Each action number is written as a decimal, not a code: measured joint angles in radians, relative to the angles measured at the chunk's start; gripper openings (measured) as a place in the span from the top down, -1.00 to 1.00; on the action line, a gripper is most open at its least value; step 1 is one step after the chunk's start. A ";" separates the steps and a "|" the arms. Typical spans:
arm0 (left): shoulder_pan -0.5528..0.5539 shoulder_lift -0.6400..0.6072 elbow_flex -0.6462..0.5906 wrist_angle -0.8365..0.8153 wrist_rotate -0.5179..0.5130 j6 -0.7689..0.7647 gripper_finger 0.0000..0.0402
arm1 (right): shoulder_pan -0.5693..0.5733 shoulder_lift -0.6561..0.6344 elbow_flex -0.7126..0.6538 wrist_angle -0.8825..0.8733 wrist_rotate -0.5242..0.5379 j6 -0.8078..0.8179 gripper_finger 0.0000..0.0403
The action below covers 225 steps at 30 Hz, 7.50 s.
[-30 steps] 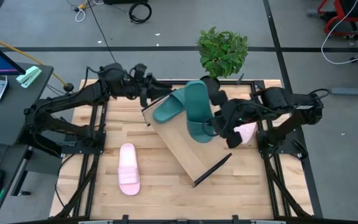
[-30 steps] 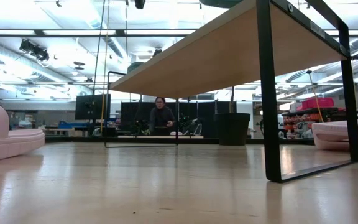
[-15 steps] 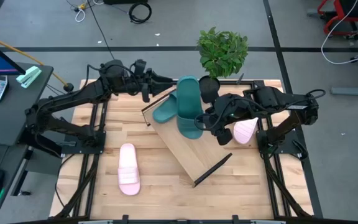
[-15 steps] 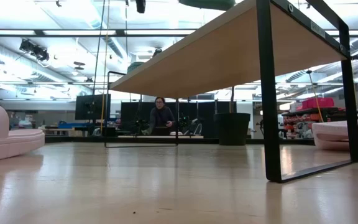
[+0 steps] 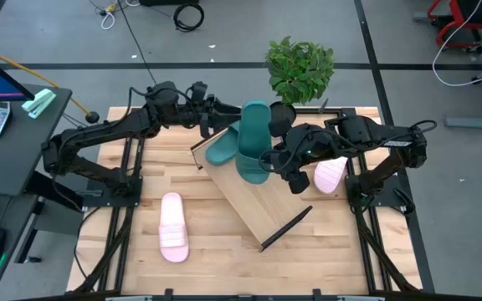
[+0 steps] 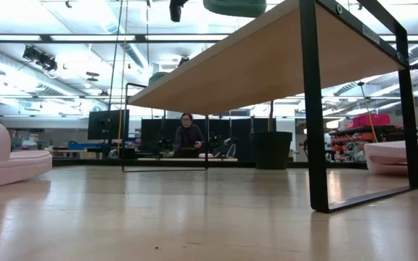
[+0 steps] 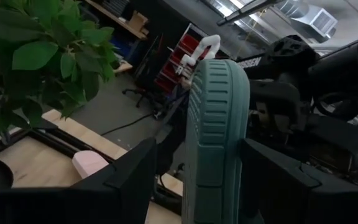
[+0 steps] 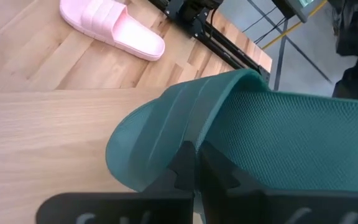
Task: Pick and place slides into the shelf
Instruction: Put the green slide on the shelf
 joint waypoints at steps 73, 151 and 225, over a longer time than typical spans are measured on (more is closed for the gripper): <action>0.038 0.089 0.001 -0.205 0.578 -0.101 -0.30 | 0.017 0.096 -0.001 0.008 -0.372 -0.043 0.97; 0.077 0.023 -0.001 -0.213 0.337 -0.001 0.59 | 0.050 0.004 0.000 0.046 0.061 0.085 -0.01; -0.813 0.478 0.140 0.389 -1.904 -0.514 0.60 | 0.049 -0.305 -0.004 -0.420 0.435 0.915 0.24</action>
